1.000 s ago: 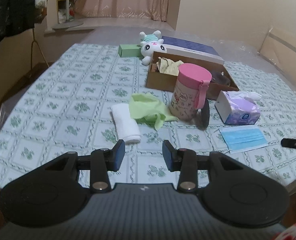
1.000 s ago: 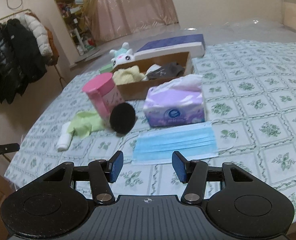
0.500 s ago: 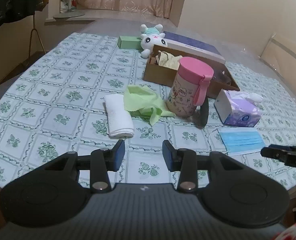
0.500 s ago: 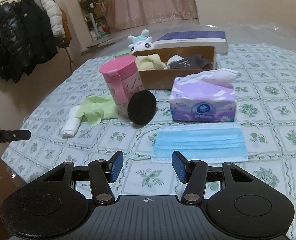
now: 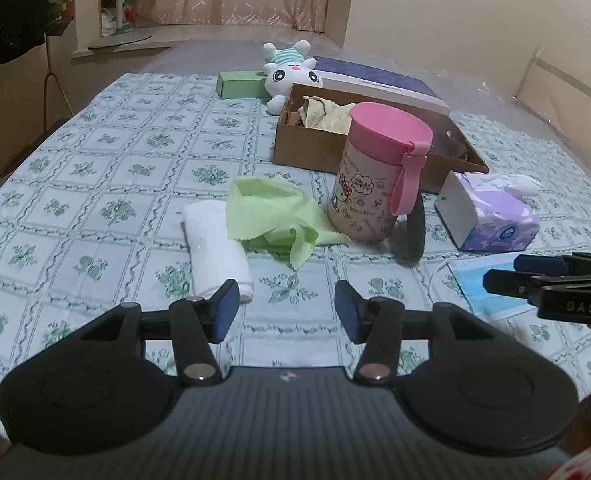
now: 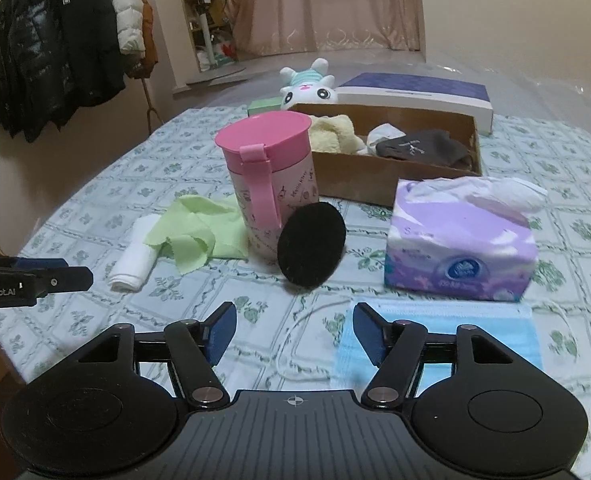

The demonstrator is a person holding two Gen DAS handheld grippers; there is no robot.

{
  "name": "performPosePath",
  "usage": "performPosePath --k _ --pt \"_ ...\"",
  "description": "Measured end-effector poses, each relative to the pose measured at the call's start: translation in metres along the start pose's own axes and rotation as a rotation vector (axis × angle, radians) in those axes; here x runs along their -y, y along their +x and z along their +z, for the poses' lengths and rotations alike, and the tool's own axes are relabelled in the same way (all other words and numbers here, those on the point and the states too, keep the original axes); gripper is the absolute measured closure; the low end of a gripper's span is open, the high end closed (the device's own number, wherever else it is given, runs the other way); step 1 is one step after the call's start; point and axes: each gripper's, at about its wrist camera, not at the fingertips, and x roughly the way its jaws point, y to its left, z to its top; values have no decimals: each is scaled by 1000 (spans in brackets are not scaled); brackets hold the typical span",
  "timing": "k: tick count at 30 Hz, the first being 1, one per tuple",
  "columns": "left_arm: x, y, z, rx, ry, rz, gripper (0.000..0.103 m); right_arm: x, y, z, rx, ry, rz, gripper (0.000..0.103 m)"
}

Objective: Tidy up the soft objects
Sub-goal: 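Grasp the black round mask pad with the right gripper while the left reaches the green cloth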

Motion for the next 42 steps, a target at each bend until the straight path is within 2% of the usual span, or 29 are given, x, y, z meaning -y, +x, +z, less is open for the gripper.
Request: performPosePath --k 7,16,21,24,30,34,42 --pt "-1 32 12 16 29 18 47 -3 40 8 -8 -42 -36 38" --pt "-1 73 22 22 78 41 46 -10 98 15 5 -125 -99 38" --pt "1 88 23 25 115 51 45 -15 115 13 33 -156 -128 38" --pt "2 94 25 26 127 51 43 -14 120 12 42 -152 -116 39" --pt "2 105 28 17 130 51 41 -12 126 11 49 -164 -132 59" --pt "4 114 30 5 137 47 38 -3 123 13 59 -143 -143 88" --pt "11 130 28 -29 181 25 37 12 116 15 71 -95 -143 90"
